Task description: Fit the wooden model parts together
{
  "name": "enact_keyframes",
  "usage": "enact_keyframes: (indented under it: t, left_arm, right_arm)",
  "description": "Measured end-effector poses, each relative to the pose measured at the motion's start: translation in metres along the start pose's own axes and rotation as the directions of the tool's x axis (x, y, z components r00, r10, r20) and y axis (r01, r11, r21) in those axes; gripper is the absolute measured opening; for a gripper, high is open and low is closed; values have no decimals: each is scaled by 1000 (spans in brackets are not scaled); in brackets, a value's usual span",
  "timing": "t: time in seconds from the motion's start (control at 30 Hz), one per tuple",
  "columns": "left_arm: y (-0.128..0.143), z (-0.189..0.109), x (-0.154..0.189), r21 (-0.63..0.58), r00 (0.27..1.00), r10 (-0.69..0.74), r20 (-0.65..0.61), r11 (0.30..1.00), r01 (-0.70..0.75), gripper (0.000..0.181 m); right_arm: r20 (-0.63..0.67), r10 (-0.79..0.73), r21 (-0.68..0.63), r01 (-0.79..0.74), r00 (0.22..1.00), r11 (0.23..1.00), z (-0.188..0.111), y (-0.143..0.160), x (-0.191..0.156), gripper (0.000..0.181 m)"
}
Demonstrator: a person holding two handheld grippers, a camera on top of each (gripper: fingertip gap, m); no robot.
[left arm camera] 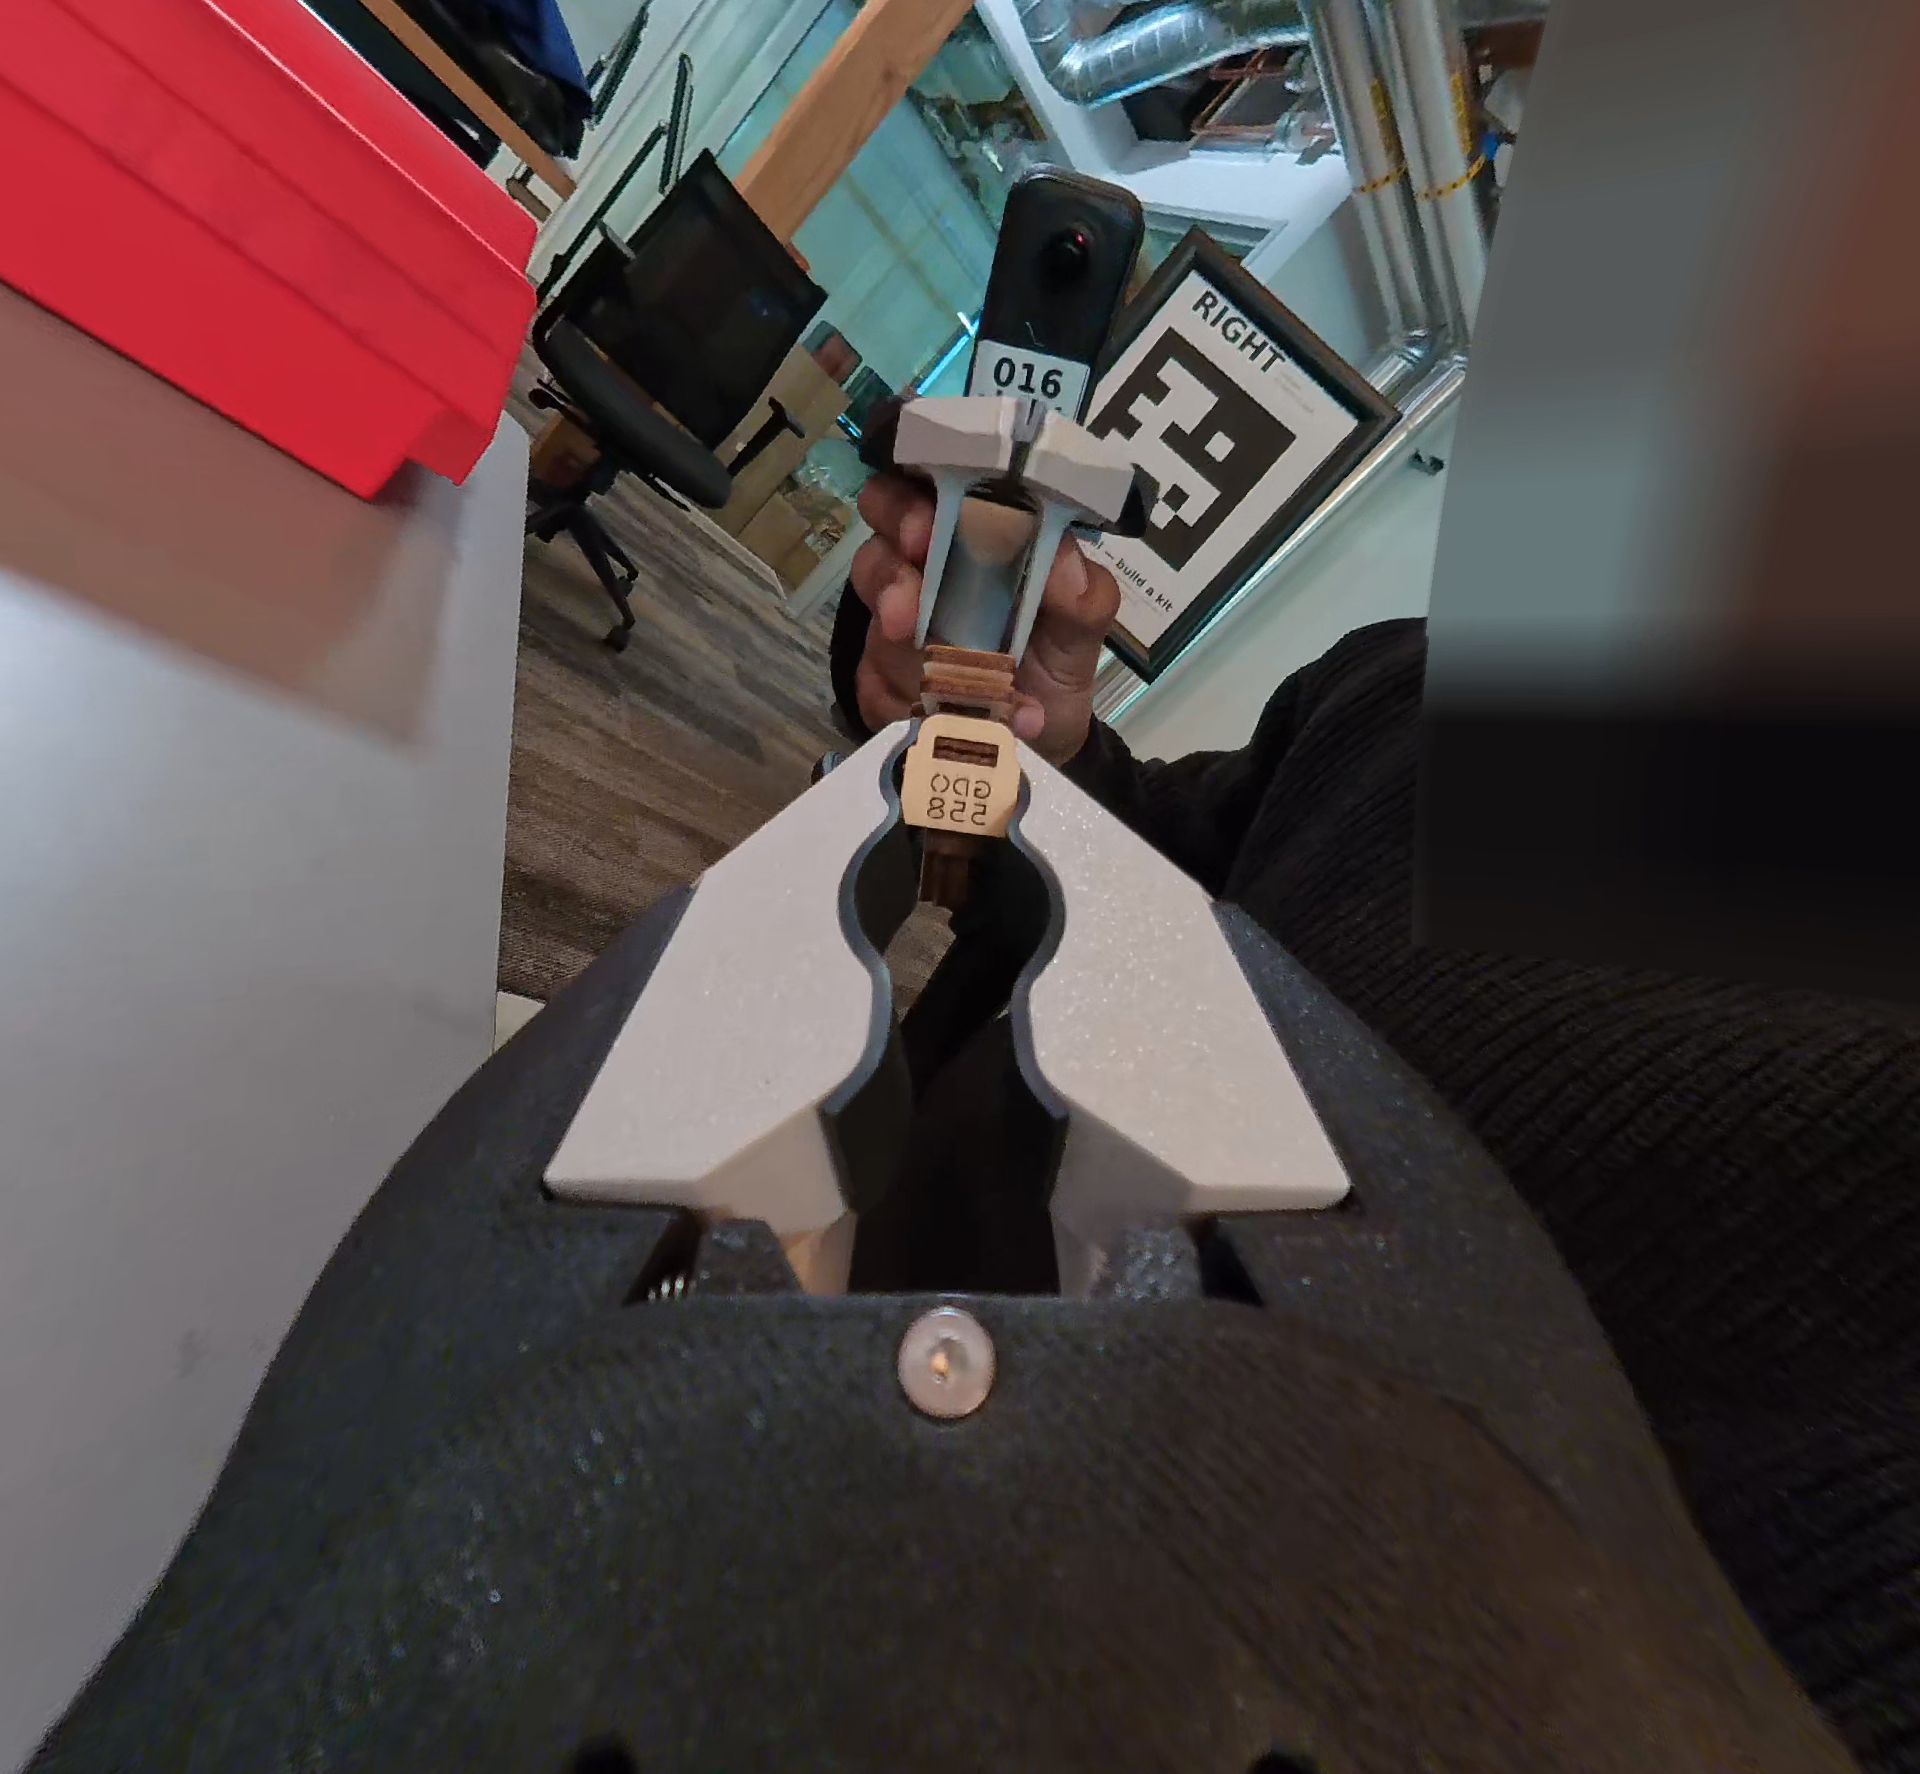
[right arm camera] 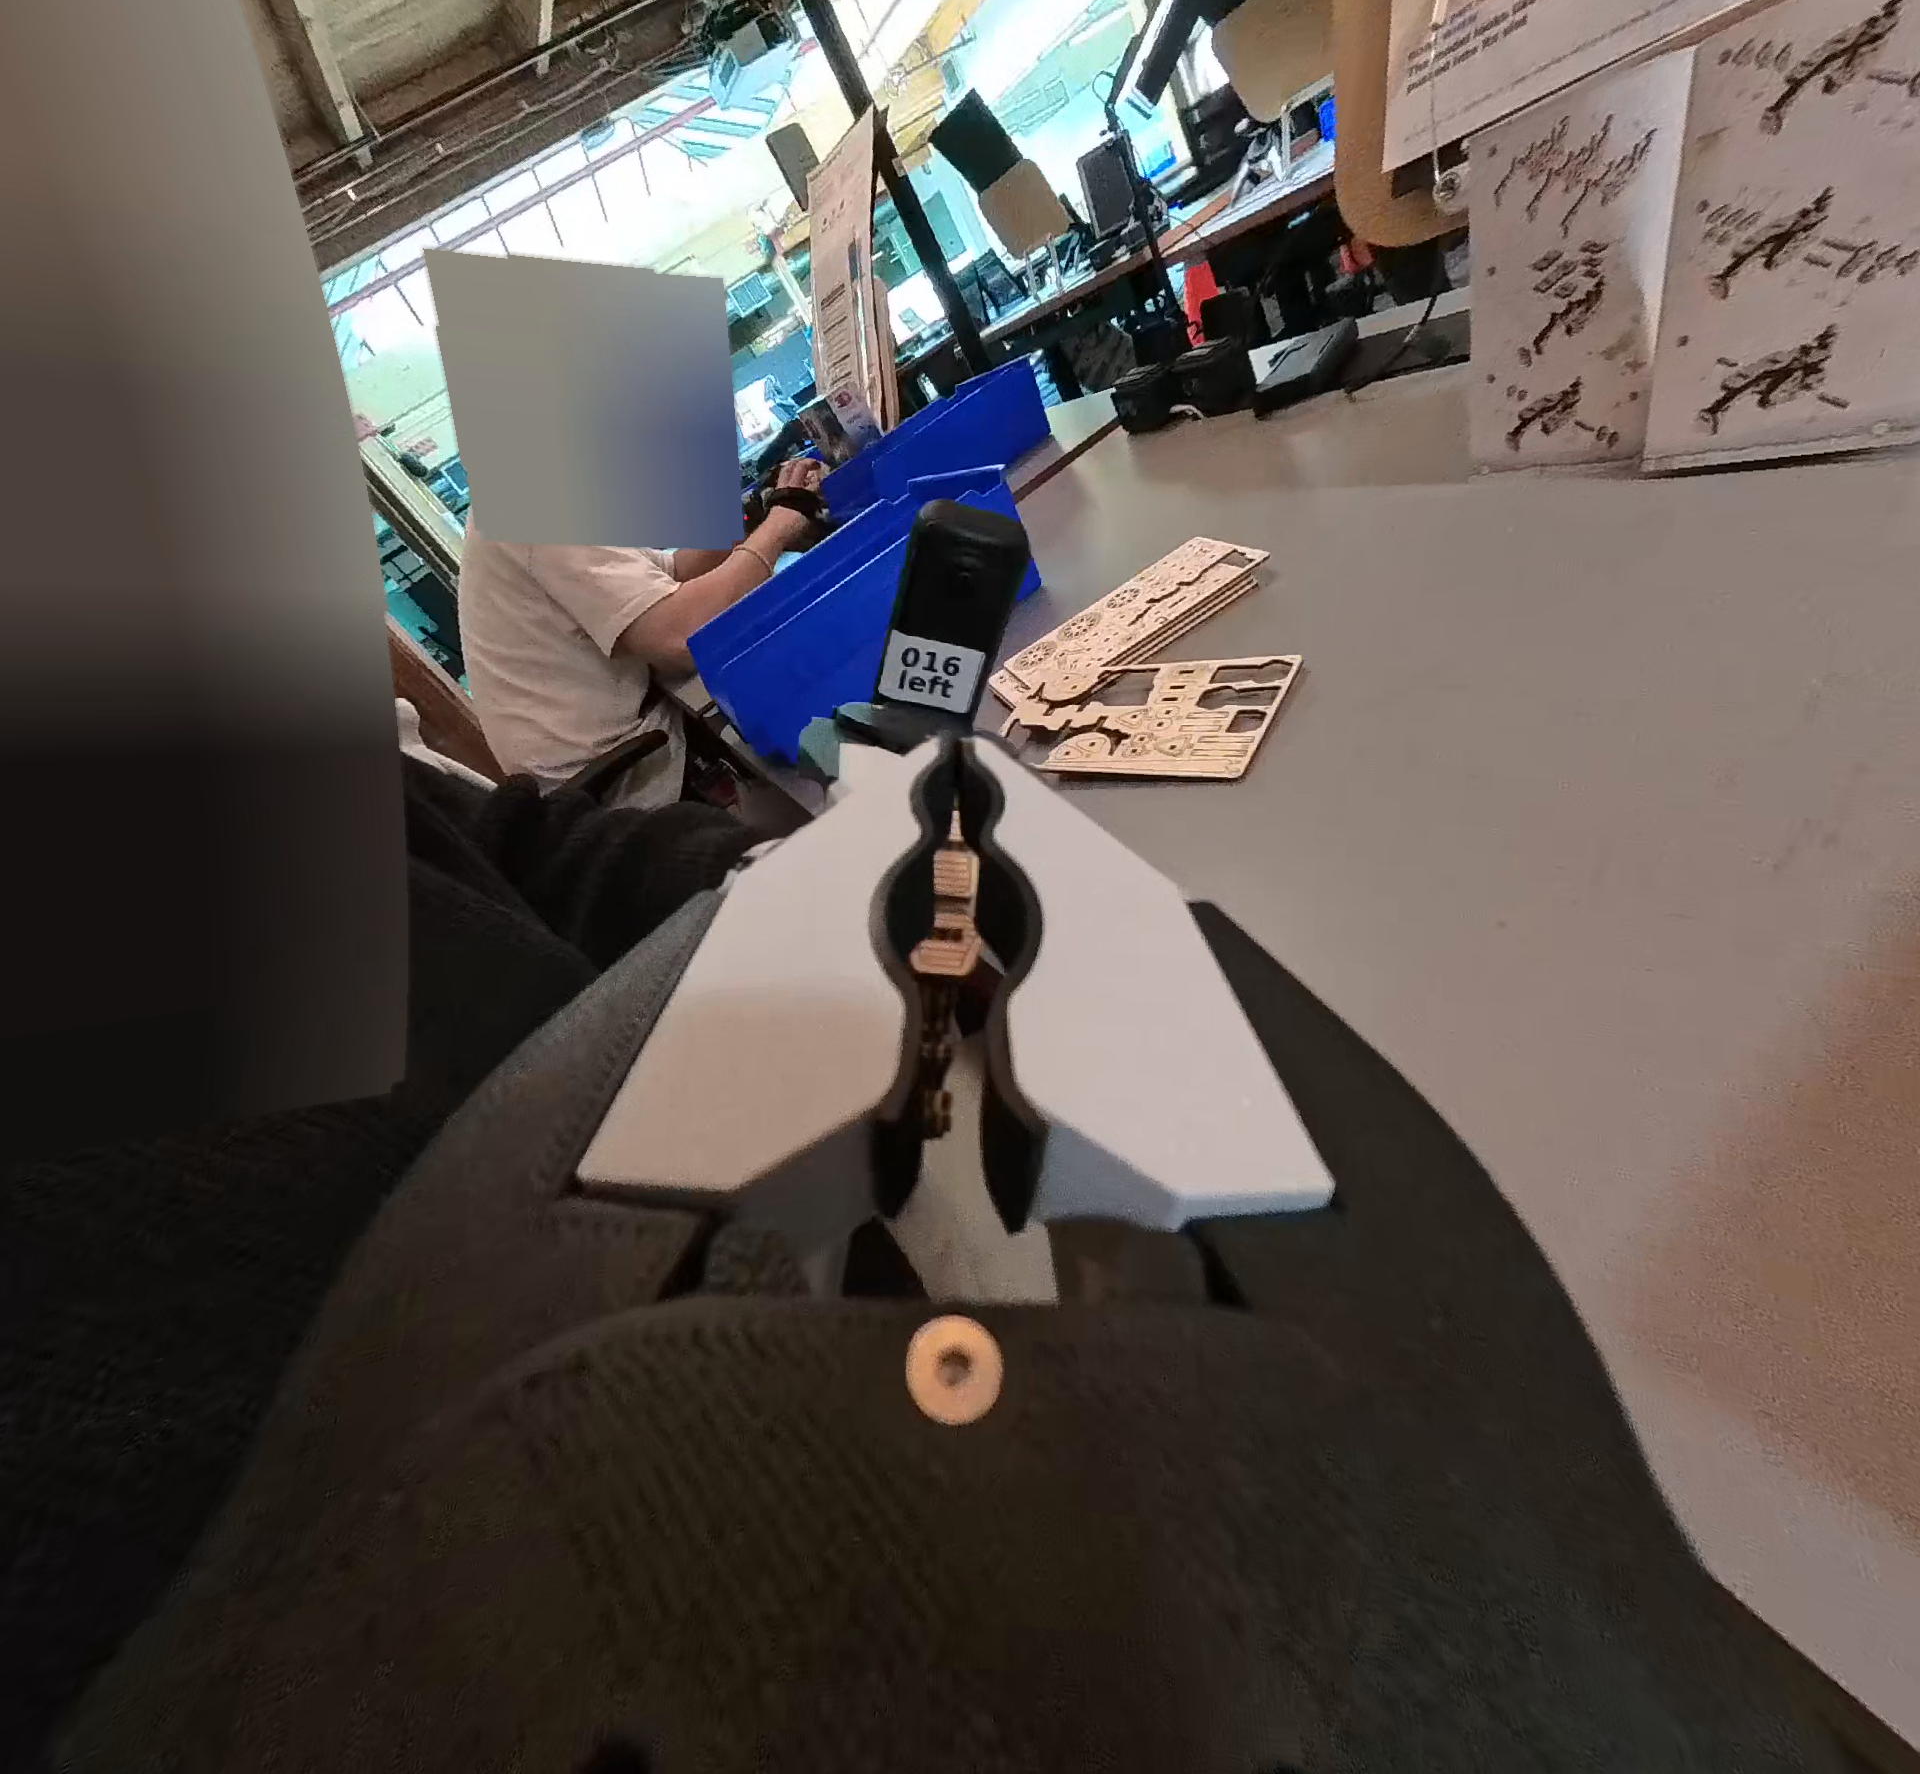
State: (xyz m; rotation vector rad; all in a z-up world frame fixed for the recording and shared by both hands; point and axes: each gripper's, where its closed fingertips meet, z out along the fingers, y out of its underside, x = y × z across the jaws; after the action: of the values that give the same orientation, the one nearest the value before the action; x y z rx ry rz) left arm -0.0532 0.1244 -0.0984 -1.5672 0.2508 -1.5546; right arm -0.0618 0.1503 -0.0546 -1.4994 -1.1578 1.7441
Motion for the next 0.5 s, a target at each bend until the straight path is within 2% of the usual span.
enact_keyframes:
  t: [0.13,0.23,0.33,0.43,0.5]
  left_arm:
    - [-2,-3,-7,11,999,12,44,1000,-12,8]
    - [-7,-15,-35,26,966,88,242,995,-97,8]
    - [-16,-28,-50,24,918,139,370,987,-159,8]
    - [-15,-33,-58,-15,880,179,440,981,-192,8]
    - [-13,-32,-57,-26,880,181,439,982,-189,8]
  right_arm:
    - [15,40,66,-41,999,997,-6,-6,8,0]
    - [-23,51,72,-49,998,996,-7,4,26,0]
    - [-90,46,28,-43,995,999,-4,20,47,0]
    - [-81,87,27,-85,993,996,3,28,51,18]
    - [-75,82,11,-81,994,997,9,33,50,27]
